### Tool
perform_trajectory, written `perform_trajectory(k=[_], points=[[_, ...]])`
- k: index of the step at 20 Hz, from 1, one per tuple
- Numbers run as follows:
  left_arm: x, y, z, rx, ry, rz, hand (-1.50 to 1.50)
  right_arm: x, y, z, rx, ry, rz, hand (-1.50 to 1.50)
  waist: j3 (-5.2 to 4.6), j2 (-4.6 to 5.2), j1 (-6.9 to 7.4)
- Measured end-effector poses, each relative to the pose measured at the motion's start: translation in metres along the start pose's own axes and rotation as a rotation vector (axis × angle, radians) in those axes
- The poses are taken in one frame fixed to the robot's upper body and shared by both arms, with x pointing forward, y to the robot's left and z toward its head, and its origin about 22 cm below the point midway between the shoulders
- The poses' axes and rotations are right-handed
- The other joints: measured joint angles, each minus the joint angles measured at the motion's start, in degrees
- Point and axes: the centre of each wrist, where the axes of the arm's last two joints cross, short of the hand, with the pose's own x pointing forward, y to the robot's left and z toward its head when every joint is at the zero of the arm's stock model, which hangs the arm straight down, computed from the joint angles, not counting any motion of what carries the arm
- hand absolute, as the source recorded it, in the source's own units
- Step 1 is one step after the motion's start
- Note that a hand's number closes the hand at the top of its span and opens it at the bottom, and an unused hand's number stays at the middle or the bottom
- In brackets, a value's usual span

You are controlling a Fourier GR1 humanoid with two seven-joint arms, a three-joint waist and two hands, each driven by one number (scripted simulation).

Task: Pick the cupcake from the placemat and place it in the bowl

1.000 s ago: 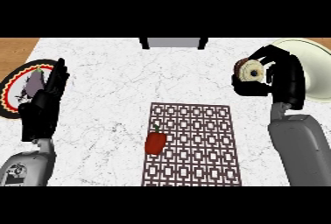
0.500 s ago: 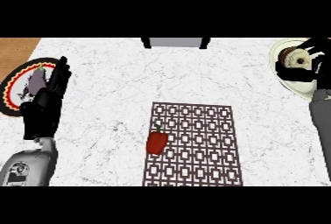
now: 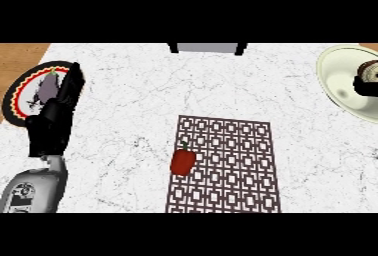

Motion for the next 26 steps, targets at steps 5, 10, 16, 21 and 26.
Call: perform_trajectory(k=[5,10,16,21,26], points=[[0.004,-0.004,-0.001,-0.014,-0.014,0.009,0.00,-0.016,0.001,-0.006,0.014,0.075,-0.017,-1.50,0.11,0.41,0.96],[0.009,-0.005,-0.006,-0.018,-0.028,0.014,0.00,-0.030,-0.003,-0.007,0.100,0.126,-0.120,-1.50,0.30,0.86,1.39],[0.010,-0.010,-0.006,-0.020,-0.027,0.014,0.00,-0.035,-0.005,-0.008,0.130,0.086,-0.284,-1.50,0.34,0.89,1.45],[0.008,-0.009,-0.006,-0.010,-0.022,0.011,0.00,-0.049,-0.013,-0.008,0.079,0.079,-0.394,-1.50,0.27,0.72,1.04],[0.004,-0.008,-0.005,-0.002,-0.012,0.010,0.00,-0.074,-0.034,-0.009,0.070,0.097,-0.498,-1.50,0.22,0.43,0.33]])
